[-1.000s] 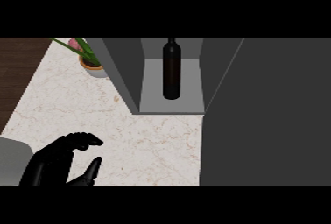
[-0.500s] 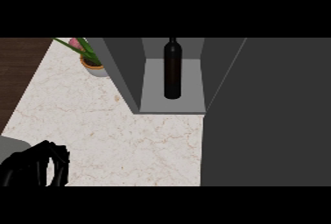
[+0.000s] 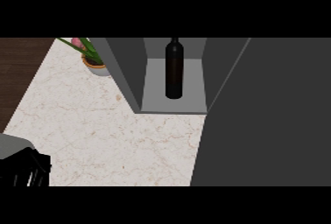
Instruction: Pick up the wine, place it into the cabinet and close the cabinet
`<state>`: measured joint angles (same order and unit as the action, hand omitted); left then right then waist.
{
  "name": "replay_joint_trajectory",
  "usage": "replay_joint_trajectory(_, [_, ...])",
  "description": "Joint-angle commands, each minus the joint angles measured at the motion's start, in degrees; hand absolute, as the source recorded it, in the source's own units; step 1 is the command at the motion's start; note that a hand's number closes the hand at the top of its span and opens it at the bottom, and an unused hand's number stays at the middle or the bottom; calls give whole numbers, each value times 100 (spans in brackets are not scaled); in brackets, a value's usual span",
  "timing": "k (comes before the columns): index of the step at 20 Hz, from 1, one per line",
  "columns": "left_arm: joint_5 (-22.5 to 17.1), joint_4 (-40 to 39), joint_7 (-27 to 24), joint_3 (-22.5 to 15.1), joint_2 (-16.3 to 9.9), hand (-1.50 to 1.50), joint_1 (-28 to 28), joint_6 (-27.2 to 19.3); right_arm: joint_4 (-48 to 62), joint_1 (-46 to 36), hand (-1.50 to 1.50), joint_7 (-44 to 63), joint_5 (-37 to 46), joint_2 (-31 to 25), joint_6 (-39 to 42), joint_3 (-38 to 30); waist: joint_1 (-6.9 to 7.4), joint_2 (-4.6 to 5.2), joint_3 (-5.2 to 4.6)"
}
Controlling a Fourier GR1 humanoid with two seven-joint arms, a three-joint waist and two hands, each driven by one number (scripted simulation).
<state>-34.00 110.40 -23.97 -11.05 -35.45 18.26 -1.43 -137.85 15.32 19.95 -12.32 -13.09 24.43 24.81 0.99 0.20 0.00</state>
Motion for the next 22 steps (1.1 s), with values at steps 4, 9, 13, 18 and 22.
replay_joint_trajectory(4, [-180, -31, 347, 229, -33, 150, -209, 129, -127, -1417, 150, 1106, -617, 758, -565, 516, 4, -2, -11])
replay_joint_trajectory(9, [-224, 32, 247, 450, -139, 150, 62, 379, 540, -2394, 150, 1396, -241, 1274, -1170, 1027, 59, -25, -13])
replay_joint_trajectory(13, [-200, -38, 133, 486, -86, 150, 127, 588, 1479, -3481, 150, 1096, -287, 1282, -1854, 895, 97, -15, -12])
replay_joint_trajectory(18, [-121, 66, 179, 531, 88, 150, 236, 647, 2163, -4871, 150, 1150, -762, 1301, -3148, 1054, 48, -19, -9])
replay_joint_trajectory(22, [-204, 200, 436, 663, 90, 150, 86, 675, 2978, -6016, 150, 1023, -1312, 1306, -3721, 720, 38, -16, -5])
